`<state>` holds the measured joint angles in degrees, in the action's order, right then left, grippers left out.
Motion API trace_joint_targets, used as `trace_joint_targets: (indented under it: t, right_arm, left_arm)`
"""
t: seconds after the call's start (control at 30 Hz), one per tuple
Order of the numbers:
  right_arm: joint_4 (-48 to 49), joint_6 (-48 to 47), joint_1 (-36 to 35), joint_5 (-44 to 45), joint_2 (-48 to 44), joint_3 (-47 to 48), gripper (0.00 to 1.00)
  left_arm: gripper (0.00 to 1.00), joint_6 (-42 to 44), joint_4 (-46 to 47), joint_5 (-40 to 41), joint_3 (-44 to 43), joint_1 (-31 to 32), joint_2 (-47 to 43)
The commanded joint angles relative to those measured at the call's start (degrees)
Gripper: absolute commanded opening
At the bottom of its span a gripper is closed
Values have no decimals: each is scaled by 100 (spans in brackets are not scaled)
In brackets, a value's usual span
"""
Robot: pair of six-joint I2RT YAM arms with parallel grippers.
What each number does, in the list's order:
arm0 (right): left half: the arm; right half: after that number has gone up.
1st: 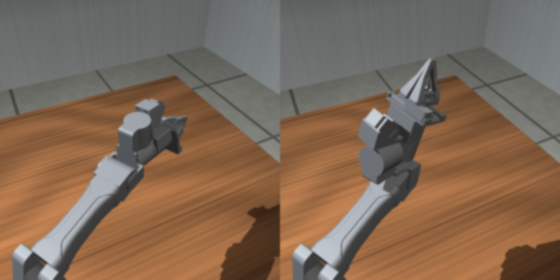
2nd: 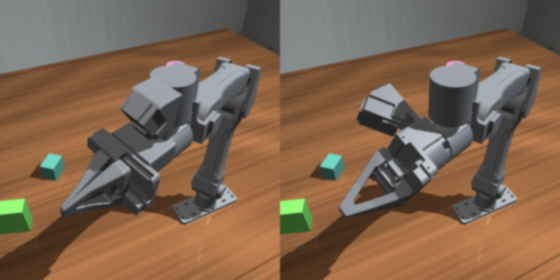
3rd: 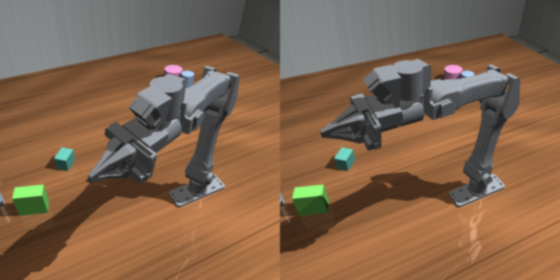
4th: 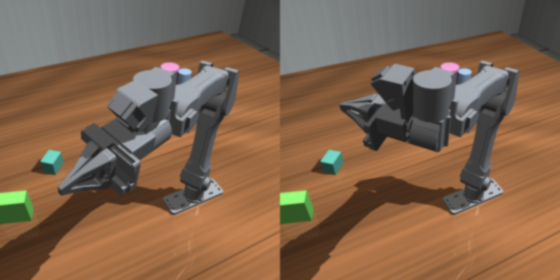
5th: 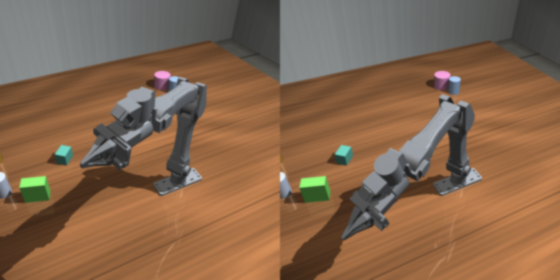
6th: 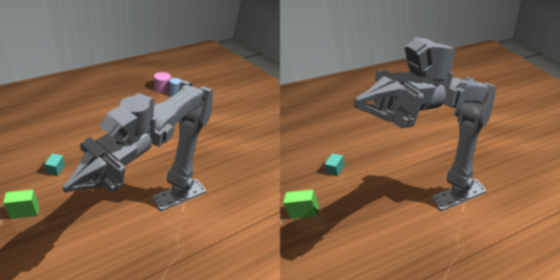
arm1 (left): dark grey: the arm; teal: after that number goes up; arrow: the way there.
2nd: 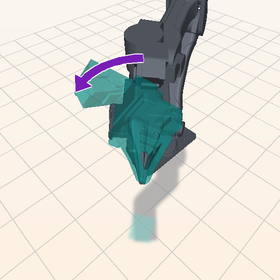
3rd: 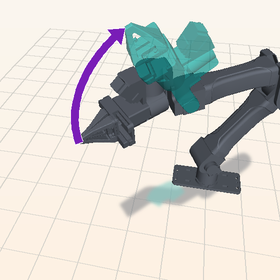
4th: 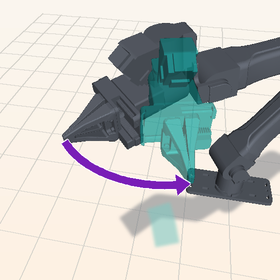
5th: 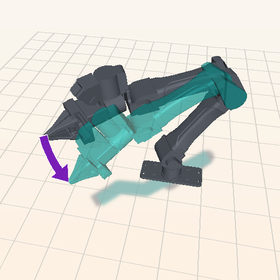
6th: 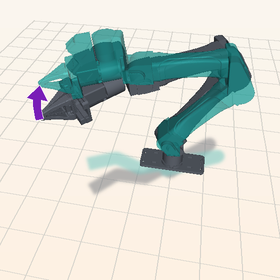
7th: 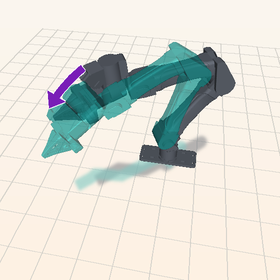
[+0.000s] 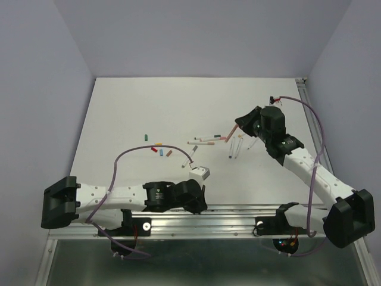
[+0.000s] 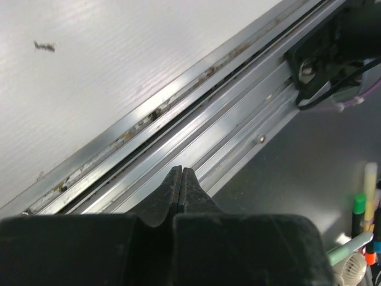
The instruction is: Open the pen caps
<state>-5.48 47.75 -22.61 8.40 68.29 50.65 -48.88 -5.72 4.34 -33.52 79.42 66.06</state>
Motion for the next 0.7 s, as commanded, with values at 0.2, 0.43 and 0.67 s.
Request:
trace_joint_targets:
  t: [0.2, 0.43, 0.67]
  right_arm:
    - [503, -3, -33, -1822, -826, -784, 1]
    - [1066, 138, -24, -3168, -844, -1215, 1]
    - [1215, 314, -24, -3424, -1002, -1365, 1]
  left_arm:
    - [61, 677, -70, 725, -1200, -813, 20]
    - [79, 1196, 281, 657, -1684, -1375, 144]
    - [79, 1522, 949, -20, -1649, -1798, 223]
